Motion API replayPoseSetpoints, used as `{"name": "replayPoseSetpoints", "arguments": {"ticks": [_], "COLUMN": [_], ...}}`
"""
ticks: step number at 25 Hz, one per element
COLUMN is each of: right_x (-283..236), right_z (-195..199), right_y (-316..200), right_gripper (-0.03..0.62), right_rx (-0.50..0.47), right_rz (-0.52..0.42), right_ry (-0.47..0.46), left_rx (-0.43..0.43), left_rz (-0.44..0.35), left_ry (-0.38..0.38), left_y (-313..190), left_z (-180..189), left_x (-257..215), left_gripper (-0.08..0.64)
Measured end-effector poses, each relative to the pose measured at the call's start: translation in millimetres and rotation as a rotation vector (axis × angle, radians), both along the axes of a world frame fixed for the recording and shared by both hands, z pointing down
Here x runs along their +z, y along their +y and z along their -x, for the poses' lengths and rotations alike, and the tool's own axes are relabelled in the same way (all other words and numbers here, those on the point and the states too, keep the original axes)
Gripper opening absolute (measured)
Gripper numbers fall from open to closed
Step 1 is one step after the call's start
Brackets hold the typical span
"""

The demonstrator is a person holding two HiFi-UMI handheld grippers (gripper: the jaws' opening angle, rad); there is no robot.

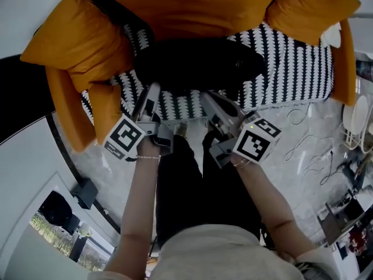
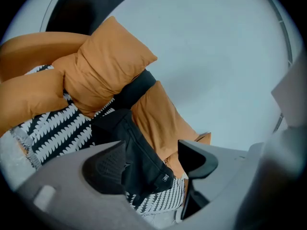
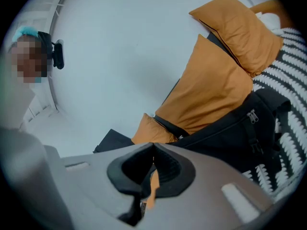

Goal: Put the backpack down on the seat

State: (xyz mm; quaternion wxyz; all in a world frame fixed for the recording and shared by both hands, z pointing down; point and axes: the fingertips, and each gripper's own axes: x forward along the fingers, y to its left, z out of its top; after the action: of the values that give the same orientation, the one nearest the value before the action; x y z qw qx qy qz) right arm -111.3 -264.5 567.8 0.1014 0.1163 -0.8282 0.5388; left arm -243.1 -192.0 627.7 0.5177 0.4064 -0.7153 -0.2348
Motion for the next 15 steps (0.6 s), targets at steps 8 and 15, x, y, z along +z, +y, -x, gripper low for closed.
{"name": "replayPoseSetpoints", "arguments": {"ticks": [8, 15], "right_x": [-38, -88], "right_z": [-8, -2], "right_y": [-12, -17], "right_gripper": [0.003, 0.003], "right_rx": [0.058, 0.044], "right_rz": [-0.061, -0.158], "right_ry": [-0.028, -0.069], "left_rx": [0.143, 0.262], "left_rz": [-0.129, -0.218], "left_ry": [-0.049, -0.110], "left_y": [-26, -51], "left_z": [-28, -55], "left_x": [-63, -114], "left_gripper": [0.336, 0.242]}}
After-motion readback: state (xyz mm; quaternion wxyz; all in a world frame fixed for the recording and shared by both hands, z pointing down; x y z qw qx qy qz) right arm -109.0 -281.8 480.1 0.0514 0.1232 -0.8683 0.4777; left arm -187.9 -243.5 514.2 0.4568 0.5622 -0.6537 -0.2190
